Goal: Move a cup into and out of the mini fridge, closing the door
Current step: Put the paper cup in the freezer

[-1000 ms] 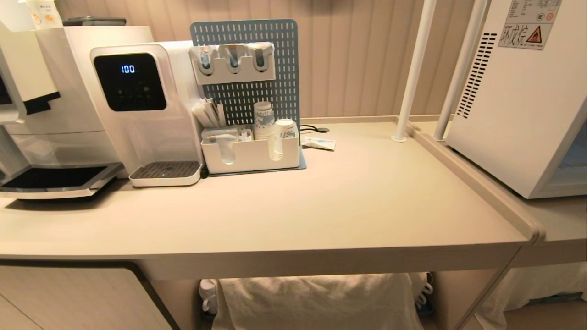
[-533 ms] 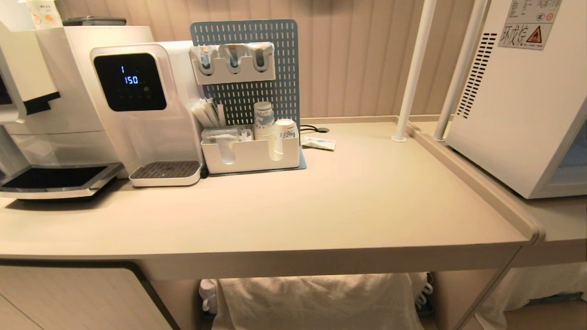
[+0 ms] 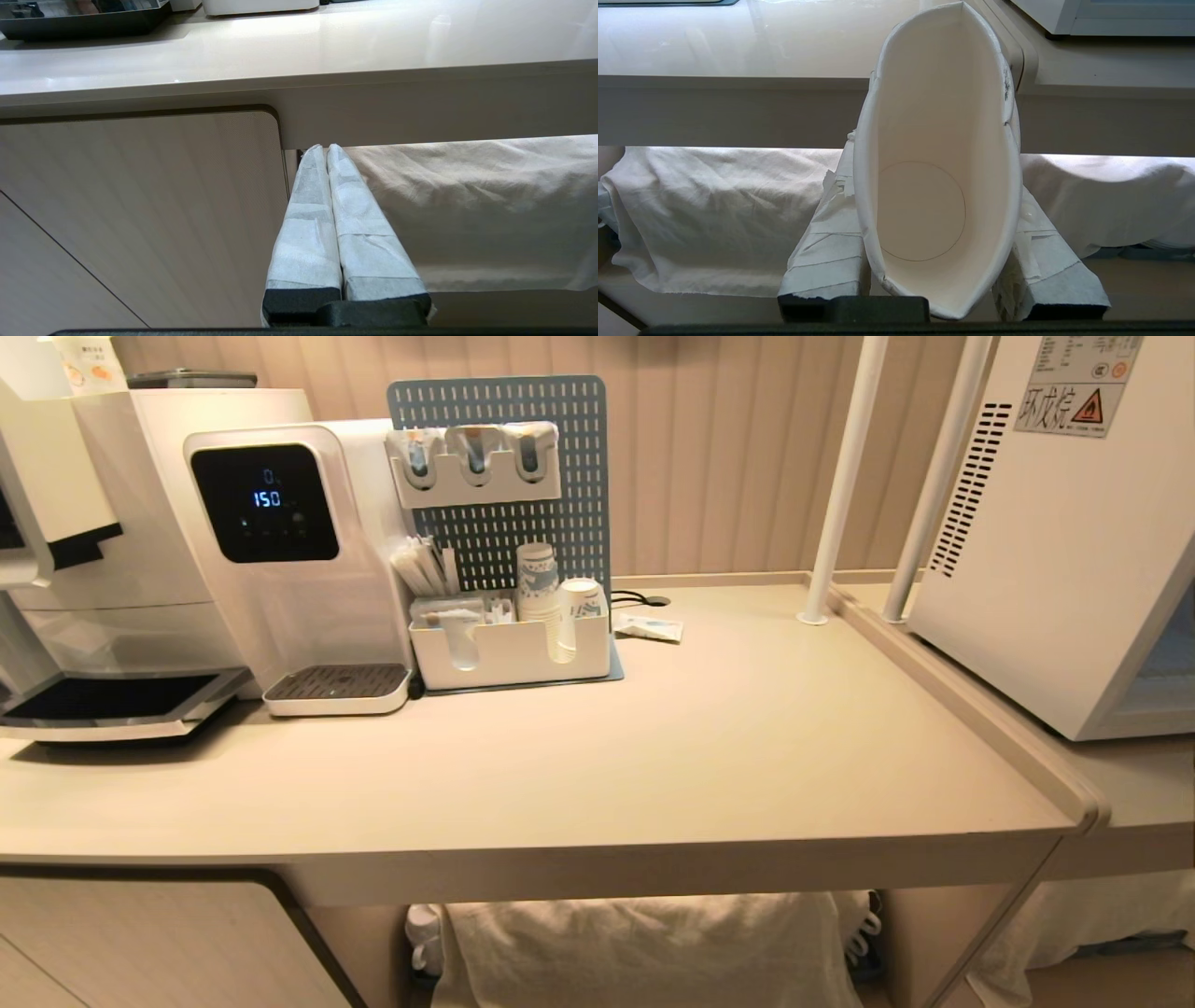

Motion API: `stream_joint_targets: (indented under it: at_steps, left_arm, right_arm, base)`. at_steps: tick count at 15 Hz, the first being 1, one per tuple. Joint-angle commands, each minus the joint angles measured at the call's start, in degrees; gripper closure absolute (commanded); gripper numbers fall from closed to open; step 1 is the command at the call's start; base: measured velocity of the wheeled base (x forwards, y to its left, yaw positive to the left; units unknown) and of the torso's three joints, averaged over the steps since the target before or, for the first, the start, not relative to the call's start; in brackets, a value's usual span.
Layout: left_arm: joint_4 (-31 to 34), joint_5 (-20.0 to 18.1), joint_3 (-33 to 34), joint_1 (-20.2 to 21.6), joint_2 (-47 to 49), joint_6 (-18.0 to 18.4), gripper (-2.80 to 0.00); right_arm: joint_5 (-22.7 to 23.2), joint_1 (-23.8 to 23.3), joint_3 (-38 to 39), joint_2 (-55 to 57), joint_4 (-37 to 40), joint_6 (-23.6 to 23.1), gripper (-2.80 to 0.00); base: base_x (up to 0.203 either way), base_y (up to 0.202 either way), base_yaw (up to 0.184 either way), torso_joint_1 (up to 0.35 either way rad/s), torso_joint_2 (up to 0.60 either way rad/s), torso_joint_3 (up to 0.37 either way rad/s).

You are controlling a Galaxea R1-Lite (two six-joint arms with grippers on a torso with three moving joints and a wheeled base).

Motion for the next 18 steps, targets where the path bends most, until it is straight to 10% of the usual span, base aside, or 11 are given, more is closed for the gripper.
stream_joint_targets:
  at_steps: [1,18]
  left_arm:
    - [-0.06,0.10,0.02,0.02,0.06,-1.15,0.00]
    - [-0.06,0.12,0.02,0.02,0.05,-1.63,0.00]
  right_arm:
    - [0.12,0.02,0.01,0.11,0.00,-0.20,0.00]
    - [-0.06,0.02,0.01,0.02,-0.09,0.77,0.00]
  base:
    - [0.000,0.000,0.000,0.000,0.00,0.000]
    - [0.000,0.000,0.000,0.000,0.00,0.000]
